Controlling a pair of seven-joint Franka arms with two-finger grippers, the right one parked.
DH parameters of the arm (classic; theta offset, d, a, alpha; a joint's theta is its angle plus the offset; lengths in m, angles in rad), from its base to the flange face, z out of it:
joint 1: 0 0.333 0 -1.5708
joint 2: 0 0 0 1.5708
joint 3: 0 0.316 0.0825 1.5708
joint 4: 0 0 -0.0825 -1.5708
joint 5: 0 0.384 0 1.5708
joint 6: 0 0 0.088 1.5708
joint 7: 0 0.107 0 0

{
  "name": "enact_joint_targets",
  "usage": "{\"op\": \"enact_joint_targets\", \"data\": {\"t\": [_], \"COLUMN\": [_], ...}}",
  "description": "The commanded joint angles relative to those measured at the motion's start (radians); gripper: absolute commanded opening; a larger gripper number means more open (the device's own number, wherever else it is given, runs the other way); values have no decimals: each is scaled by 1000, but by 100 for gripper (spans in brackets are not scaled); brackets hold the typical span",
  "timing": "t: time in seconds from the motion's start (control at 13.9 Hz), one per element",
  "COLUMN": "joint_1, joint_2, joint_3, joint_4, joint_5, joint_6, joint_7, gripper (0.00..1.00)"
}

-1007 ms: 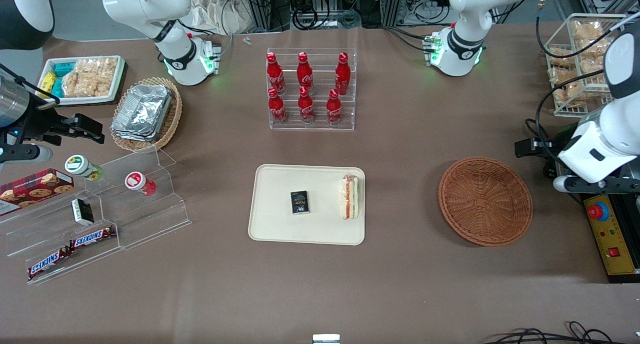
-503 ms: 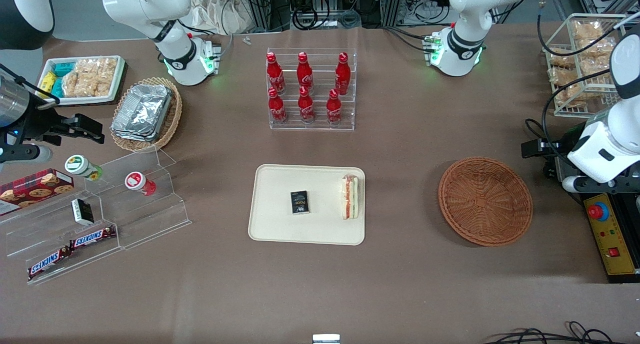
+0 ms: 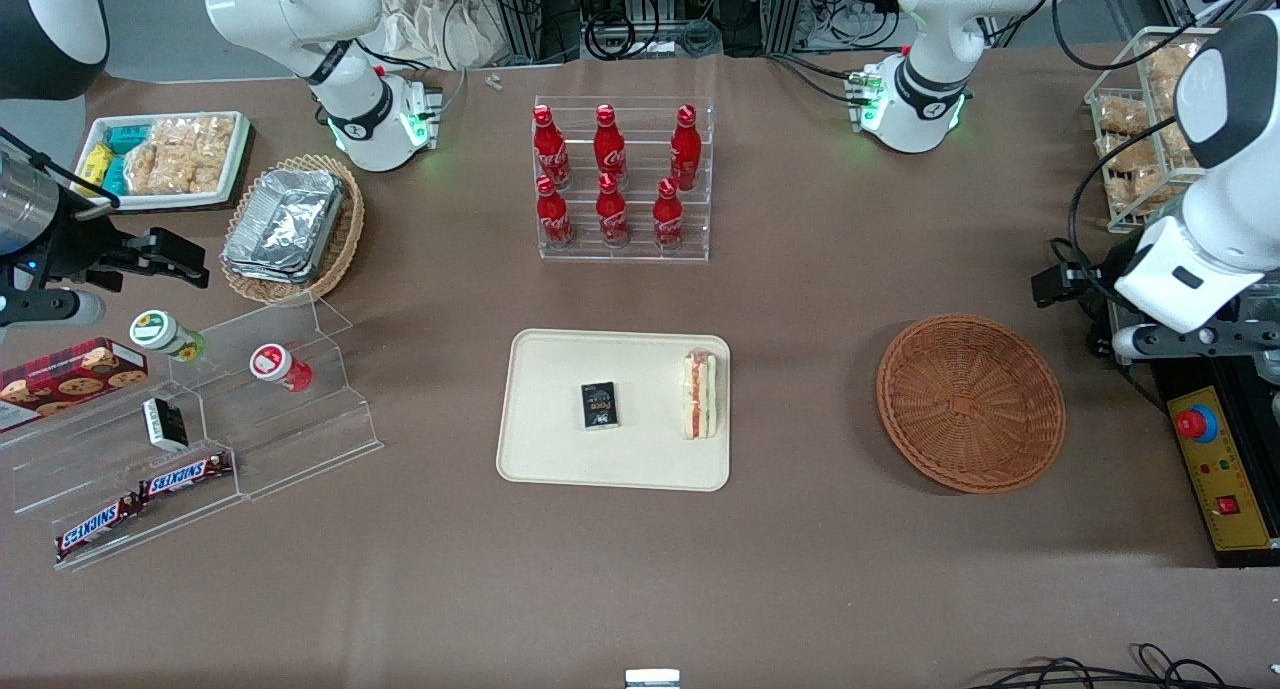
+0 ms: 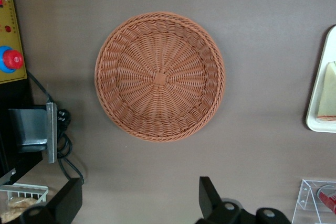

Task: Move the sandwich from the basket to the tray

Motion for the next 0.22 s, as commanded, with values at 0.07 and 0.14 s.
{"op": "enact_joint_targets", "data": {"t": [0.07,0.14], "joint_1": [-25,-22], "joint_2": [68,66], "joint_3": [19,20], "joint_4": [87,86], "joint_5": [-7,-6], "joint_6": [-49,-50], "joint_7": [-4,-2], "gripper": [100,100]}}
